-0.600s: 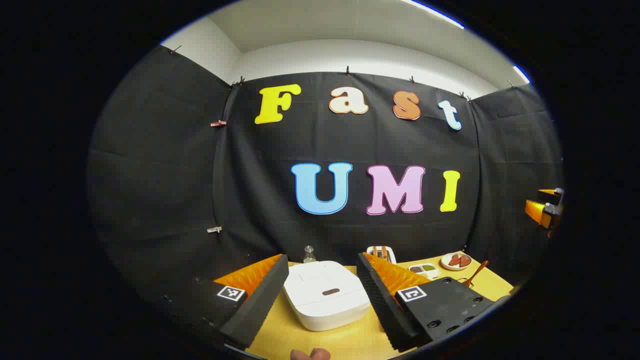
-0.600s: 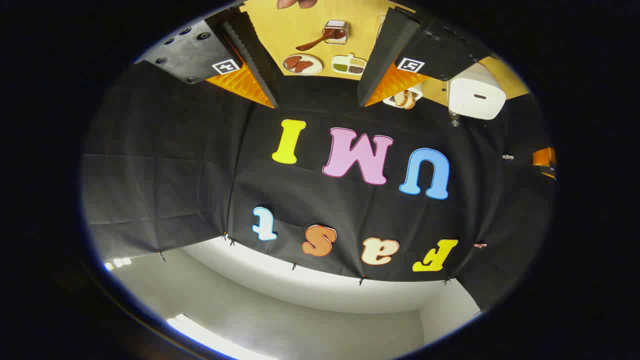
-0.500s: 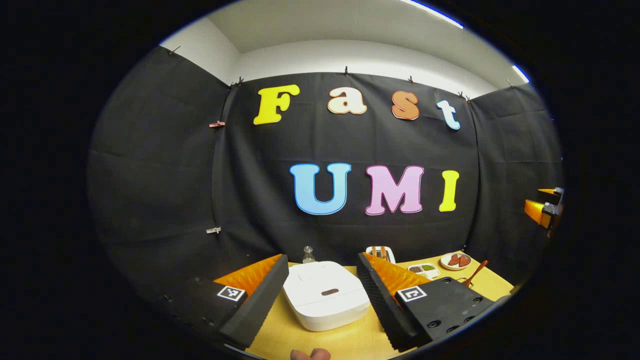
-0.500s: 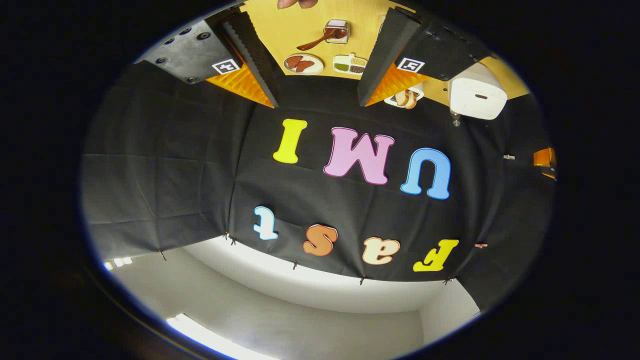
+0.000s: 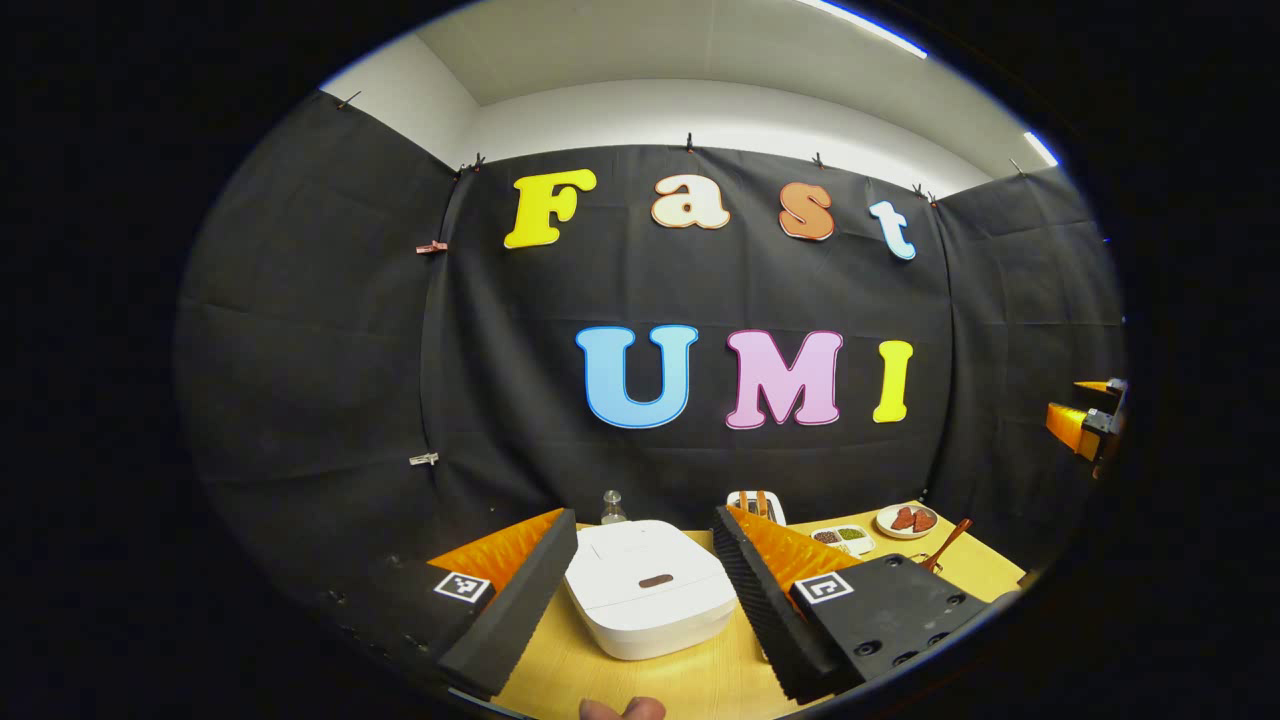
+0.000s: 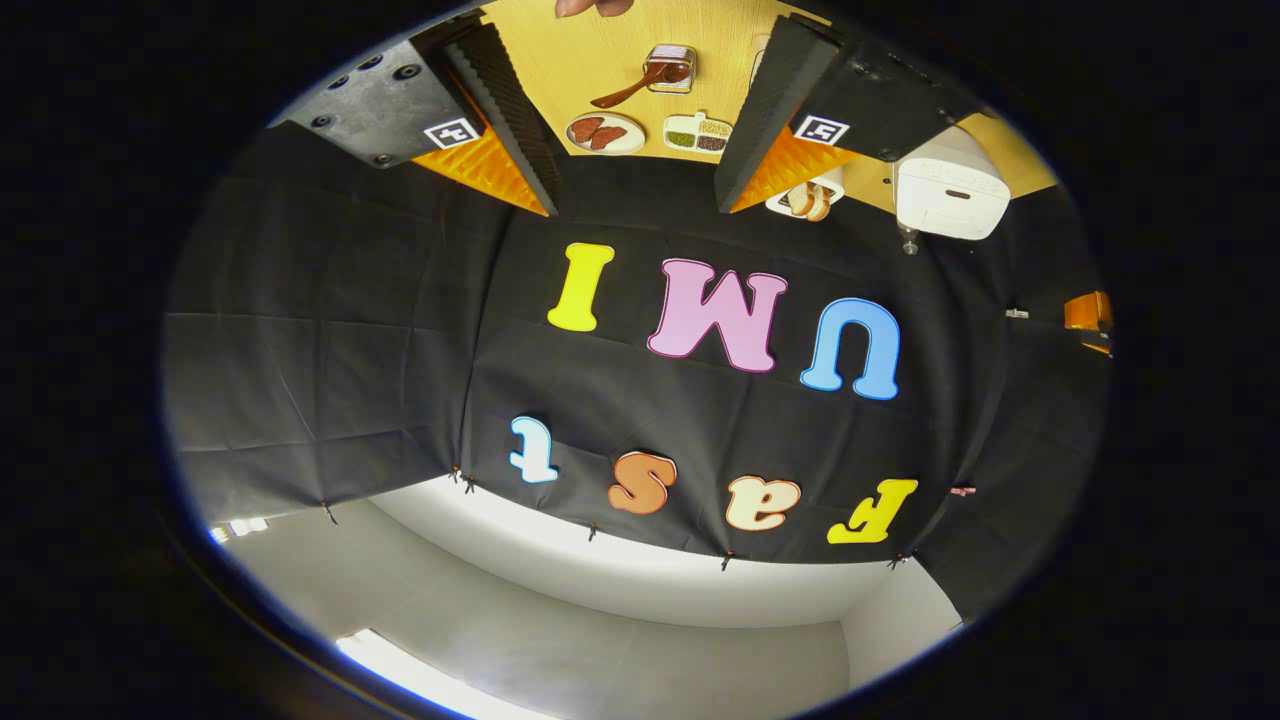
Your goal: Close the left gripper, press the button to open the rice cooker; take a wooden spoon from the chopstick holder with the right hand, scoop a spoonful of rice and pour it into the rice cooker, then put the wooden spoon back into the chopstick holder.
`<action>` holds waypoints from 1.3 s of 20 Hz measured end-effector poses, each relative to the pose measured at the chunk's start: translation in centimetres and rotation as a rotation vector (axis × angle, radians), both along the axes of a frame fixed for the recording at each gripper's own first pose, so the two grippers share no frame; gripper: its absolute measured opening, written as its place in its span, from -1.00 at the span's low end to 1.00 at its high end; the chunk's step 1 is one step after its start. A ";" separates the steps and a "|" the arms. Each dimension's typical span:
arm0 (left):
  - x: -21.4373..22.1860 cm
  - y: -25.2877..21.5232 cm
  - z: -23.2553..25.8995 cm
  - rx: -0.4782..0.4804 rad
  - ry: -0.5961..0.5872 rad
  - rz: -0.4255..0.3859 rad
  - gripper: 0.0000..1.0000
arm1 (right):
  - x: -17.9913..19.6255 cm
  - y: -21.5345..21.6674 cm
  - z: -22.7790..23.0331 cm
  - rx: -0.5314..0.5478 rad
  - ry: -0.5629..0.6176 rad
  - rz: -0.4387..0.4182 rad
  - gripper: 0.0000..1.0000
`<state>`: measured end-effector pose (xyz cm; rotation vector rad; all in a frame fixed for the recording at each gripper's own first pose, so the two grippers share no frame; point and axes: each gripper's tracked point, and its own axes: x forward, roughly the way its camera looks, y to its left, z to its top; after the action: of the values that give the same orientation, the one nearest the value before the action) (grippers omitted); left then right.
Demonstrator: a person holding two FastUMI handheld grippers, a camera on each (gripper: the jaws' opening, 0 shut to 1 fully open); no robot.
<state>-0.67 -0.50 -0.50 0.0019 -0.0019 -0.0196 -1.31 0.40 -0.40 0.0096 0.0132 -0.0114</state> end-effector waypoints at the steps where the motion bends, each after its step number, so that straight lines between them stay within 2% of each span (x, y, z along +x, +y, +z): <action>1: -0.1 0.0 0.0 0.006 -0.001 -0.003 0.90 | 0.0 0.0 -0.2 0.004 0.003 -0.001 0.95; 8: 0.1 -0.6 -0.3 0.009 0.007 -0.036 0.89 | -0.3 0.2 -0.6 0.013 0.016 -0.007 0.95; 9: 0.2 -0.4 -0.2 0.007 0.006 -0.031 0.82 | -0.2 0.2 -0.5 0.015 0.014 -0.009 0.95; 11: 0.4 -1.2 -0.2 -0.007 0.011 -0.078 0.48 | -0.2 -0.1 -0.5 0.013 0.009 -0.016 0.95; 14: 0.4 -2.7 -0.1 -0.039 0.011 -0.169 -0.57 | -0.1 -0.1 -0.7 0.012 0.015 -0.019 0.95; 15: 0.5 -2.8 -0.1 -0.043 0.012 -0.187 -0.60 | -0.1 -0.1 -0.8 0.010 0.018 -0.023 0.95; 16: 0.5 -3.5 -0.3 -0.048 0.012 -0.225 -0.83 | -0.2 -0.2 -0.8 0.008 0.018 -0.027 0.95; 18: 0.3 -4.5 -0.1 -0.051 0.002 -0.290 -0.85 | -0.4 -0.8 -0.7 0.003 0.008 -0.051 0.95; 21: 1.2 -5.0 -0.4 -0.033 -0.001 -0.346 -0.86 | -1.0 -1.4 -0.4 -0.002 -0.008 -0.075 0.95; 26: 5.2 -5.1 -1.7 0.016 0.067 -0.416 -0.88 | -1.7 -2.4 -1.3 -0.013 0.012 -0.110 0.95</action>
<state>4.57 -5.61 -2.16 0.0173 0.0652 -0.4354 -3.03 -2.04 -1.67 -0.0027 0.0250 -0.1215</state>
